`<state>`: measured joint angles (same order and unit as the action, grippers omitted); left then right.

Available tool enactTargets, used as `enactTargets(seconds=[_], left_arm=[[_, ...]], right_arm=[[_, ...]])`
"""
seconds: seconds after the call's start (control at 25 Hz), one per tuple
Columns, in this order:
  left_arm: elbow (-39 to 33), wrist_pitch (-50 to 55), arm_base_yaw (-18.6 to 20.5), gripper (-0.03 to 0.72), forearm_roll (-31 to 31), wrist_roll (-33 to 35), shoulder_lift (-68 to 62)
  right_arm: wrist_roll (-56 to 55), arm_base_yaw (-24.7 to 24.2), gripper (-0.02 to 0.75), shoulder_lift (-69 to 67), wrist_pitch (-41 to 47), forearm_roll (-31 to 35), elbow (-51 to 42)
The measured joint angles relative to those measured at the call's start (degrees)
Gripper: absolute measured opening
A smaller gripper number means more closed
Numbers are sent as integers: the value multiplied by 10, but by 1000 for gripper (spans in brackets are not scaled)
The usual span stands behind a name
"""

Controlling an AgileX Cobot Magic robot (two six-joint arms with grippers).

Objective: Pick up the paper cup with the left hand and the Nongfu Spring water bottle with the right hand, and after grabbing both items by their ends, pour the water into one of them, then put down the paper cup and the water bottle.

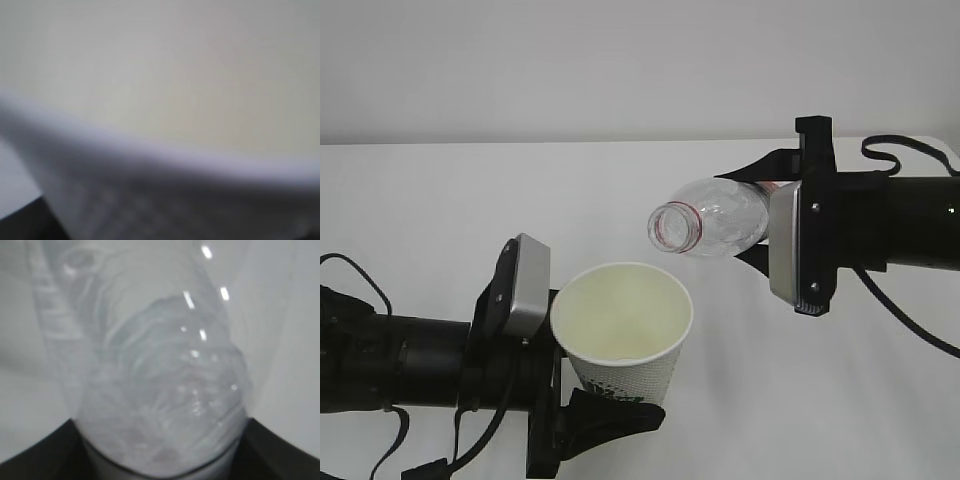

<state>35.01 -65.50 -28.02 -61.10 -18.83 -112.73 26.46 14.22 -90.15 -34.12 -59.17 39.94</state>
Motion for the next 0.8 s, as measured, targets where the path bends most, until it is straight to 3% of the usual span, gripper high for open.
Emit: enactTargets(seconds=[0.8], left_arm=[[0,0,0,552,-7,0,0]], right_arm=[[59,0,478,0,-39,67,0]])
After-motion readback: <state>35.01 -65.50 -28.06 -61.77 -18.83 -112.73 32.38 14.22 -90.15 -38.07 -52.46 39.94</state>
